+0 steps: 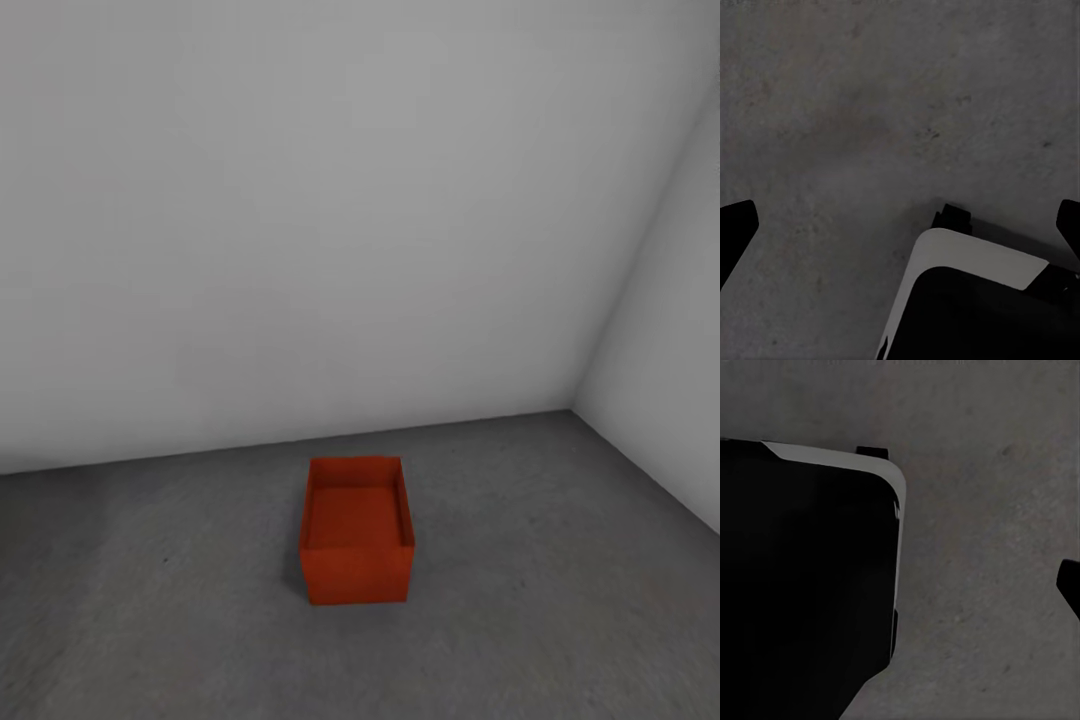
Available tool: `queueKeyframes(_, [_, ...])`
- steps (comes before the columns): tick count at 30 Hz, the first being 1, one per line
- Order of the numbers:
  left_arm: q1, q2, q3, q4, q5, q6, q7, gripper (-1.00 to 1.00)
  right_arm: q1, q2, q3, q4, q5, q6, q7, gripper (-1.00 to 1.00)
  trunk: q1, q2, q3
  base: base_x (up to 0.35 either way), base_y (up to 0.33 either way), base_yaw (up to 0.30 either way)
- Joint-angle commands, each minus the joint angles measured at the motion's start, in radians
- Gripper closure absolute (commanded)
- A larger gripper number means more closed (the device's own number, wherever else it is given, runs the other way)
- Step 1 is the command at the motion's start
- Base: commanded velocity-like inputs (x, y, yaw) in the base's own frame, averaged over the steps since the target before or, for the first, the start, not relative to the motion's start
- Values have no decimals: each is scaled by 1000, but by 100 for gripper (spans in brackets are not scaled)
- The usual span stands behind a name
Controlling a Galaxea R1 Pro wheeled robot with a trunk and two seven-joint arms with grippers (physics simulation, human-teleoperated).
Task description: Move the two storage containers from the living room to the garage. In the garage, place one container on the floor and stack the other container on top of it (either order is fine).
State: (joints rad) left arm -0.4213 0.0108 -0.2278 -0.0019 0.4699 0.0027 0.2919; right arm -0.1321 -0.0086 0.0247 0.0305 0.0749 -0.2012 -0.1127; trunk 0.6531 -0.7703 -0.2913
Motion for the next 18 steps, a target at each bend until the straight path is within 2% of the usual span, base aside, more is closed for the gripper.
queueKeyframes(1, [-1, 0, -8, 0, 9, 0, 3, -100, -1, 0, 2, 3, 8, -4, -5, -100, 0, -1, 0, 0, 0, 0])
queueKeyframes(18, [-1, 0, -8, 0, 9, 0, 3, -100, -1, 1, 1, 3, 4, -3, -7, -100, 0, -1, 28, 0, 0, 0])
